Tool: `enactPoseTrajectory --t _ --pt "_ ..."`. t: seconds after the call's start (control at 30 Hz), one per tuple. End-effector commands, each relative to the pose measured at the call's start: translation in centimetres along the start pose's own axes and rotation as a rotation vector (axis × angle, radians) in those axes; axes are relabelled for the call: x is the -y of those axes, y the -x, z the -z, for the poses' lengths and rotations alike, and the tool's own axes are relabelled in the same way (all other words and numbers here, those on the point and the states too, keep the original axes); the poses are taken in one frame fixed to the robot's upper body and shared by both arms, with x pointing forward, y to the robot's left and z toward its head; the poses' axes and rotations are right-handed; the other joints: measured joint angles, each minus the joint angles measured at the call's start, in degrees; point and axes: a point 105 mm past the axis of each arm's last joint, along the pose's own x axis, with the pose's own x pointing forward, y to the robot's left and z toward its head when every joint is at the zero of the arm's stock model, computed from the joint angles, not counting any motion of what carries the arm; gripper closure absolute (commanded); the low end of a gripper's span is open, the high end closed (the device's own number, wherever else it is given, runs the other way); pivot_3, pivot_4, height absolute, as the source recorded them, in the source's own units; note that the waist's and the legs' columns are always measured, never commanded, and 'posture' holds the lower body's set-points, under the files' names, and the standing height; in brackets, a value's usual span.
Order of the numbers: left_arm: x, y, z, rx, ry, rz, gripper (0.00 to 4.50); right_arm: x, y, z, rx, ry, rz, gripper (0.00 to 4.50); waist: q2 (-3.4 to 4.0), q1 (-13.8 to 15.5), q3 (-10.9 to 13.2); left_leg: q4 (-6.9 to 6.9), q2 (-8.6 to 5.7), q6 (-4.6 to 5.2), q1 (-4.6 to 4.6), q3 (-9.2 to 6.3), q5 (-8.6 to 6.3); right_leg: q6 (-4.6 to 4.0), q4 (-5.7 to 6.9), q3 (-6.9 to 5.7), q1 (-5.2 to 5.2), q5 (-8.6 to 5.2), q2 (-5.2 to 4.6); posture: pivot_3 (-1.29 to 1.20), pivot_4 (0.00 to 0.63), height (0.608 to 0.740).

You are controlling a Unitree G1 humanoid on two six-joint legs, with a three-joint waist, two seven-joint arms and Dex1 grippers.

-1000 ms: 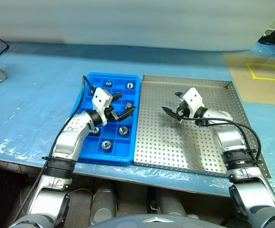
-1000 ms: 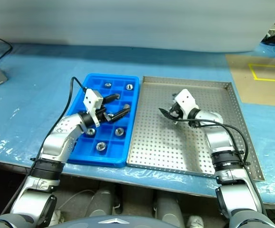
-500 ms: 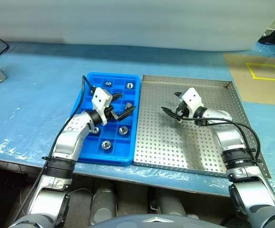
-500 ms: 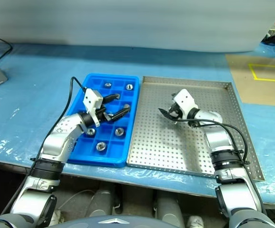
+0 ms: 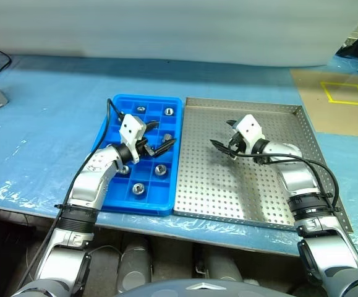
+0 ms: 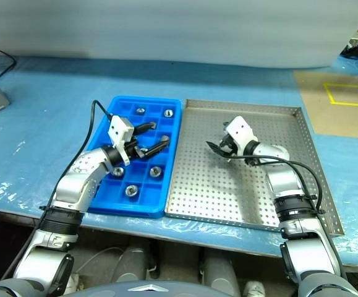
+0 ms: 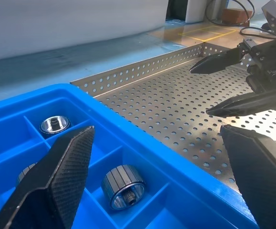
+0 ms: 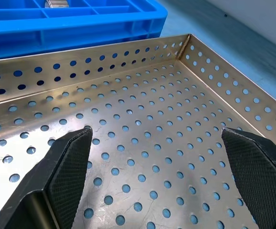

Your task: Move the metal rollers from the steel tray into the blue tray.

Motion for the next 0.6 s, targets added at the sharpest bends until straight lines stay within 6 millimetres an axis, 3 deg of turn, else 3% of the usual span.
enactPoseTrajectory --t 0.03,0.6 --pt "0.13 0.08 -1.14 0.032 -0.037 0.006 0.04 0.21 -0.18 -1.37 0.043 0.036 -0.003 0.0 0.0 0.0 0.0 0.0 0.0 0.0 0.0 0.0 0.0 0.0 0.0 0.0 0.0 0.0 0.0 -0.08 0.15 0.74" --pt "0.16 0.15 -1.06 0.023 -0.042 0.013 0.04 0.01 -0.22 -1.21 0.035 0.047 -0.013 0.0 0.0 0.0 0.0 0.0 0.0 0.0 0.0 0.0 0.0 0.0 0.0 0.0 0.0 0.0 0.0 -0.08 0.15 0.74"
